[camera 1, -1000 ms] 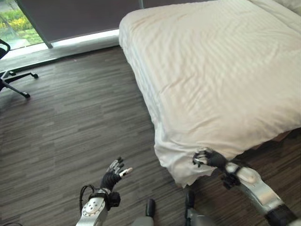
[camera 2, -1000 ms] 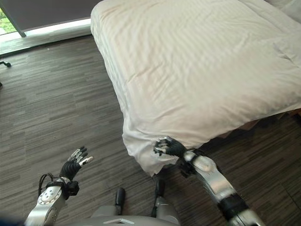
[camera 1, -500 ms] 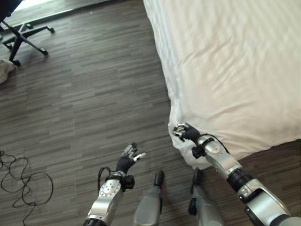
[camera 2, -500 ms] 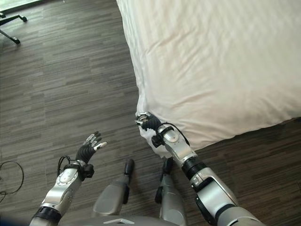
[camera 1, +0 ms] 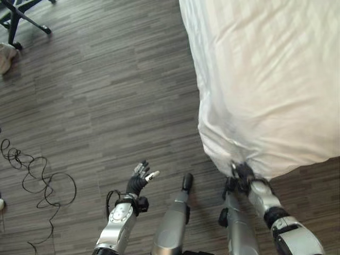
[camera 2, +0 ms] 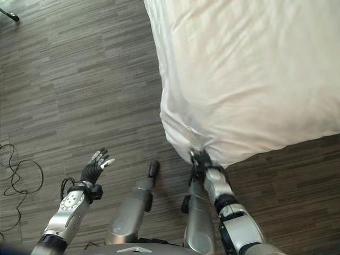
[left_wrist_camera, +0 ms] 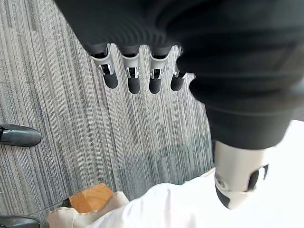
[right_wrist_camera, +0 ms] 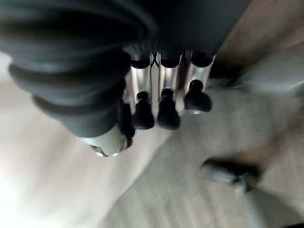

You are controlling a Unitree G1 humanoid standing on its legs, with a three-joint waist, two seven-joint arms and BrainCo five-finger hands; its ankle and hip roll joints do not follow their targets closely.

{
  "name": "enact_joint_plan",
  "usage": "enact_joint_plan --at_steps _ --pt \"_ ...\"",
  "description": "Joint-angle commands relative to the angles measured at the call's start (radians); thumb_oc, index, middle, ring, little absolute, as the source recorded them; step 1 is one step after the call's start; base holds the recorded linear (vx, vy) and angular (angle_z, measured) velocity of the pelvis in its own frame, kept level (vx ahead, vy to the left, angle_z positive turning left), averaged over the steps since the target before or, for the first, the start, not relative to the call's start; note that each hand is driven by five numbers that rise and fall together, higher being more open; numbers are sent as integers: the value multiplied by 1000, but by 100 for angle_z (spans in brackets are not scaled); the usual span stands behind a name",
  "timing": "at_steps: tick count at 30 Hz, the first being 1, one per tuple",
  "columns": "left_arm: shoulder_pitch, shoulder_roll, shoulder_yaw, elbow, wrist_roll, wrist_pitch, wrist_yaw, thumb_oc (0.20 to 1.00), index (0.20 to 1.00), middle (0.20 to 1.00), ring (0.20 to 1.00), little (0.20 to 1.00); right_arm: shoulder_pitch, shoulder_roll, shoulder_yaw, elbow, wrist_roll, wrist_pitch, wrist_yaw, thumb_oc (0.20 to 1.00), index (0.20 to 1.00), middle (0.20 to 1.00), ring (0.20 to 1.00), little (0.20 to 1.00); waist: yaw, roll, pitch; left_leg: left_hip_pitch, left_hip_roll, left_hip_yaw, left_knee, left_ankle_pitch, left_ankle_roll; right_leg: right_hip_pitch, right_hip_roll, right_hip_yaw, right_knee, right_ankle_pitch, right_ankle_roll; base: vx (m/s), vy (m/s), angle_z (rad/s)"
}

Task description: Making the bed.

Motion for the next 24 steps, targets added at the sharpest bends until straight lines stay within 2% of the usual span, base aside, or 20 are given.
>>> enact_joint_plan --at_steps 1,2,4,8,10,12,13,14,16,17,20,21,23,24 --pt "19 2 -16 -55 -32 -35 -36 1000 1000 1000 1000 1000 61 -60 20 101 -96 39 15 200 200 200 200 200 -25 44 -32 -39 8 89 -67 118 2 52 -16 41 14 21 79 30 17 -8" --pt "19 1 -15 -55 -32 -35 -36 1000 1000 1000 1000 1000 61 -60 20 101 -96 39 15 200 200 200 200 200 -25 44 -34 -42 8 88 -67 121 3 49 -17 41 14 23 79 58 36 -18" --pt "26 5 0 -75 -26 -32 -56 1000 1000 1000 1000 1000 149 -109 -70 183 -123 68 11 200 200 200 200 200 -57 42 -43 -27 5 97 -67 111 6 54 -19 50 14 18 80 62 40 -21" --pt "29 17 22 -92 -14 -32 -66 1000 1000 1000 1000 1000 212 -219 -247 145 5 44 3 200 200 200 200 200 -105 32 -62 -4 6 106 -67 92 6 65 -19 64 14 9 81 54 17 -13" --pt "27 17 46 -87 -13 -36 -57 1000 1000 1000 1000 1000 228 -261 -347 29 138 -11 -20 200 200 200 200 200 -131 23 -70 4 8 114 -67 85 5 69 -17 74 14 5 82 47 3 -16" --pt "29 8 72 -75 -16 -40 -38 1000 1000 1000 1000 1000 268 -262 -446 -210 244 -97 -78 200 200 200 200 200 -151 14 -78 5 11 121 -67 85 3 67 -16 81 14 8 83 10 -17 -17" --pt "33 2 82 -64 -18 -43 -28 1000 1000 1000 1000 1000 302 -249 -478 -406 277 -137 -88 200 200 200 200 200 -164 9 -83 6 12 122 -67 84 3 65 -16 87 14 9 83 -39 -68 -26" --pt "59 3 108 -73 -21 -46 -33 1000 1000 1000 1000 1000 412 -251 -382 -932 225 -158 48 200 200 200 200 200 -180 -17 -87 5 19 136 -67 87 -2 58 -13 99 14 19 82 -26 -73 -24" --pt "78 12 110 -84 -12 -41 -54 1000 1000 1000 1000 1000 458 -284 -315 -1158 196 -149 138 200 200 200 200 200 -180 -25 -85 9 23 141 -67 86 -4 58 -10 101 14 20 82 -21 -64 -25" --pt "89 18 105 -90 -3 -40 -76 1000 1000 1000 1000 1000 465 -343 -264 -1222 149 -135 194 200 200 200 200 200 -177 -29 -86 8 24 140 -67 88 -5 57 -8 102 14 20 81 -22 -44 -19" --pt "107 25 87 -94 12 -38 -103 1000 1000 1000 1000 1000 450 -416 -147 -1367 108 -98 267 200 200 200 200 200 -167 -31 -87 9 27 144 -67 91 -7 55 -7 101 14 23 81 -9 -32 4" --pt "114 27 79 -96 16 -40 -112 1000 1000 1000 1000 1000 426 -430 -90 -1416 130 -82 311 200 200 200 200 200 -161 -31 -86 8 27 144 -67 92 -9 54 -5 99 14 22 81 -5 -27 11" --pt "119 27 72 -100 18 -38 -116 1000 1000 1000 1000 1000 410 -428 -56 -1423 148 -77 319 200 200 200 200 200 -159 -30 -89 3 26 141 -67 96 -8 49 -6 98 14 23 81 0 0 0" --pt "124 25 59 -97 19 -36 -115 1000 1000 1000 1000 1000 369 -397 28 -1428 188 -54 344 200 200 200 200 200 -149 -26 -89 1 28 141 -67 97 -8 49 -5 96 14 22 81 0 0 0"
